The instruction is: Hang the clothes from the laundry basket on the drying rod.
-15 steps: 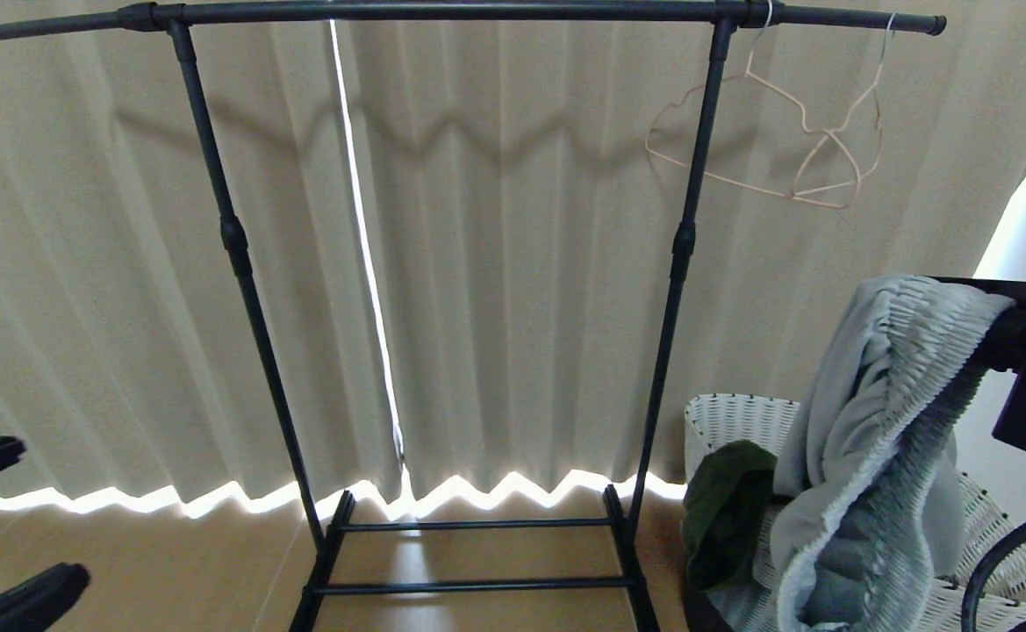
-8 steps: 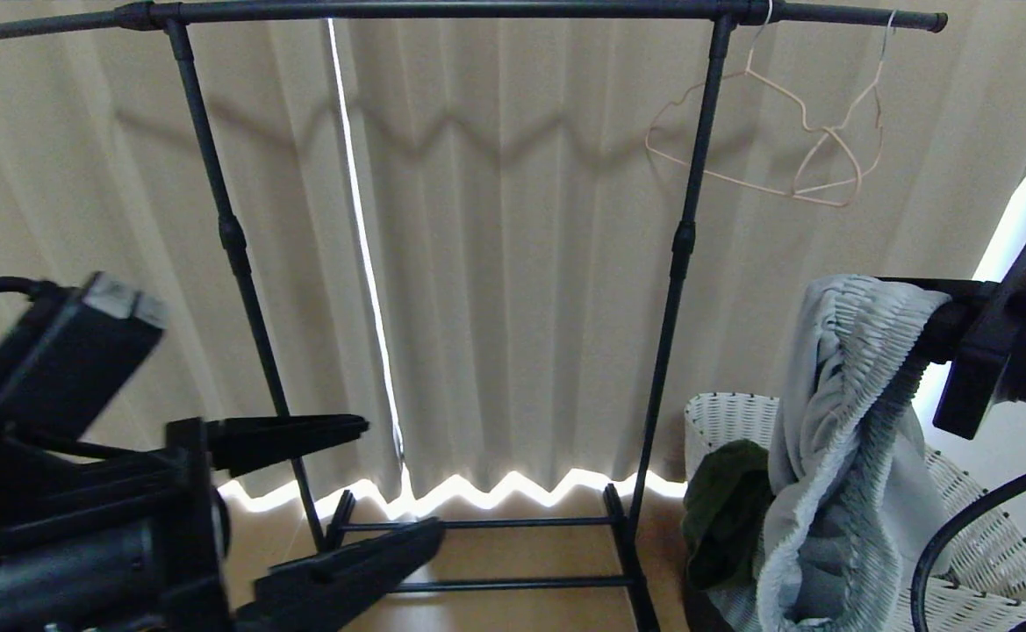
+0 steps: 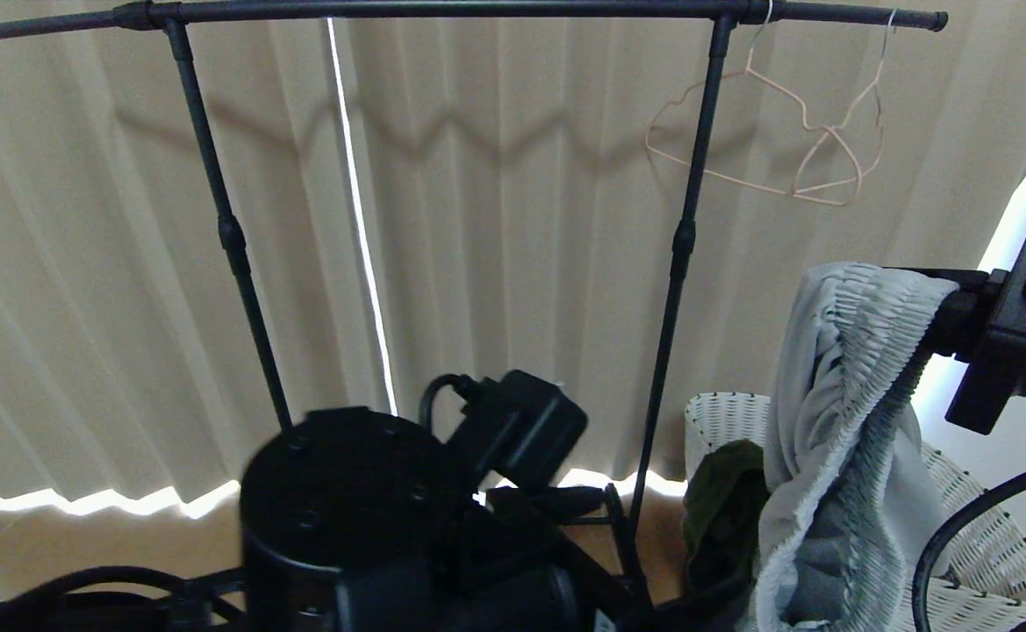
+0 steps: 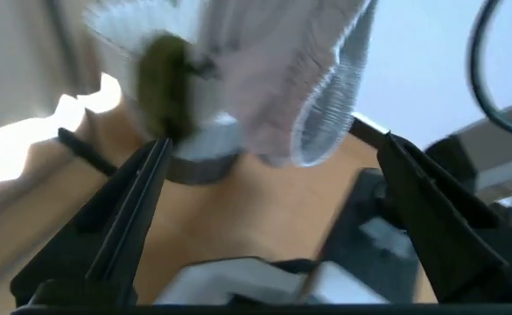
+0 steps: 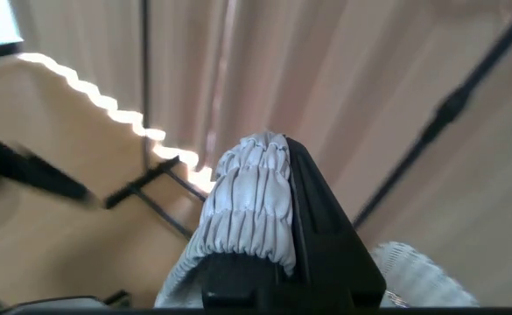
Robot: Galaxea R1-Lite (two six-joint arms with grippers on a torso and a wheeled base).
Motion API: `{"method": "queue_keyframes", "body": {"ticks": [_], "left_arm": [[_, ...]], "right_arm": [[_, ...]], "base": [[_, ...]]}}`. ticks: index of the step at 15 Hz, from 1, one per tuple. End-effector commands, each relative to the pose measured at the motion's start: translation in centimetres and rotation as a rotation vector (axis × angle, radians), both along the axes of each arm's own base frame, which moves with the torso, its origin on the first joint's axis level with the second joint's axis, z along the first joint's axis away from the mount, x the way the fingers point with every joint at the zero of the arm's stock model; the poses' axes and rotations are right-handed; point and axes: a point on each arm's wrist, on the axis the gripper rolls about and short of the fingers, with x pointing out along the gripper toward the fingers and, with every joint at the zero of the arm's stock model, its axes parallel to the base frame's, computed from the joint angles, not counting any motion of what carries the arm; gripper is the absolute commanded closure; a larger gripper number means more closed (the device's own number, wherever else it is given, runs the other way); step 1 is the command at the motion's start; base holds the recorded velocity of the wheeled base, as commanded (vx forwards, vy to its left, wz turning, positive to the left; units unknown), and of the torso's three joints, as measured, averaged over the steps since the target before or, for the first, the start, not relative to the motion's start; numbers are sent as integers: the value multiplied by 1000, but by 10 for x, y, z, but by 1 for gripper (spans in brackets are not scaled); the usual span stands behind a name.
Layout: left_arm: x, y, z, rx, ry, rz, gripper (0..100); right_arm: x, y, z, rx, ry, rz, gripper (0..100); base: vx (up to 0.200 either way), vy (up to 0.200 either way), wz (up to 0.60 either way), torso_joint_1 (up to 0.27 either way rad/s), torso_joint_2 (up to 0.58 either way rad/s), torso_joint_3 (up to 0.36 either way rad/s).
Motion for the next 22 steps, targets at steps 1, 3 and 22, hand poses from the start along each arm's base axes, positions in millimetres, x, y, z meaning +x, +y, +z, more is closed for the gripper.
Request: {"method": "queue_keyframes", "body": {"ticks": [1, 3, 22], "left_arm": [[-2, -41, -26, 22, 74, -42, 0], [-1, -64, -32, -31, 109, -48, 0], [26, -48, -99, 207, 32, 326, 0]], "right_arm": [[-4, -2, 3, 14, -11, 12, 100], [-5, -1, 4, 17, -15, 23, 100], [-7, 2, 10, 43, -52, 44, 100]], "base": [[0, 0, 0, 0, 0, 0], [0, 0, 0, 0, 0, 0], [0, 0, 0, 0, 0, 0]]}}
